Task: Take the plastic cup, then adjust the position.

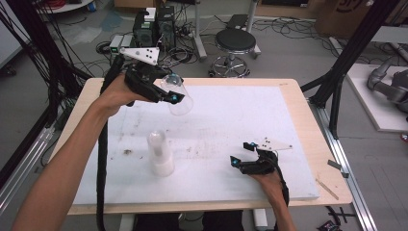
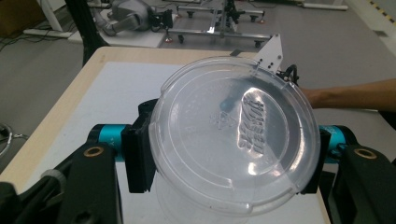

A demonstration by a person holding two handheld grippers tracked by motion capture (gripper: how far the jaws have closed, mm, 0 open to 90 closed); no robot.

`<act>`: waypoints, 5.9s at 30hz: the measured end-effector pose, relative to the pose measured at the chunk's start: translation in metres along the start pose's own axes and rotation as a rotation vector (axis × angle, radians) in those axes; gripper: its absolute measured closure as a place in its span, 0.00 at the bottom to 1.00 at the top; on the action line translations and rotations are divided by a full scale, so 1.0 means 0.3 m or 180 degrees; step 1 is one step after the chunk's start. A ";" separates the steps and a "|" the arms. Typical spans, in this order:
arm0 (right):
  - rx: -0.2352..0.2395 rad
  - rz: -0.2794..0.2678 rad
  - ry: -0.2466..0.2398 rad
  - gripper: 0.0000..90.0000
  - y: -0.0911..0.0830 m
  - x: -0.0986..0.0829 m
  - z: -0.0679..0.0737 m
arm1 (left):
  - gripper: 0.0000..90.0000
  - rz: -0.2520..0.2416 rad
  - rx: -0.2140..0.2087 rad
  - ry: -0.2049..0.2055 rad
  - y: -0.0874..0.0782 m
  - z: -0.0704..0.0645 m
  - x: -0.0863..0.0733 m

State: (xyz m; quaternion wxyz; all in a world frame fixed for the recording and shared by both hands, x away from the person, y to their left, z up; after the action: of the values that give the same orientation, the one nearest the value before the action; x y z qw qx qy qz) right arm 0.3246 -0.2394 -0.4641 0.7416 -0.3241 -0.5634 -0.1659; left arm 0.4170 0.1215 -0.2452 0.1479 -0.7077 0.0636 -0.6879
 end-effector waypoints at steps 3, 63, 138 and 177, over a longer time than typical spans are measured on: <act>-0.0017 0.0004 0.0011 0.18 0.000 0.000 -0.001 | 0.42 -0.0036 -0.0054 -0.0046 0.020 0.011 -0.008; 0.0636 -0.0026 -0.0316 0.14 -0.110 0.439 -0.141 | 0.43 -0.0276 -0.0068 -0.0170 0.041 0.055 -0.059; 0.1903 -0.0449 -0.0810 0.16 0.333 0.645 0.098 | 0.44 -0.1000 -0.0179 -0.0358 0.121 0.030 -0.105; 0.1882 -0.0434 -0.0950 0.39 0.343 0.649 0.108 | 0.12 -0.0896 -0.0044 -0.0400 0.115 0.037 -0.095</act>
State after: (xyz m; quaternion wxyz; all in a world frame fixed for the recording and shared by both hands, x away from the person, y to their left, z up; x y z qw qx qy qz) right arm 0.4243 -0.1190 -0.3057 0.7000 -0.0773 -0.7099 0.0047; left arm 0.4307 0.0985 -0.2829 0.0488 -0.7524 -0.0409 -0.6557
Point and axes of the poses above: each handheld gripper's, and its own axes: y roughly forward along the jaws, x roughly out of its top, z roughly to its left, the point moved 2 cm from there along y, roughly forward along the jaws, and after that the axes turned 8 degrees about -z, right-handed, at the moved point
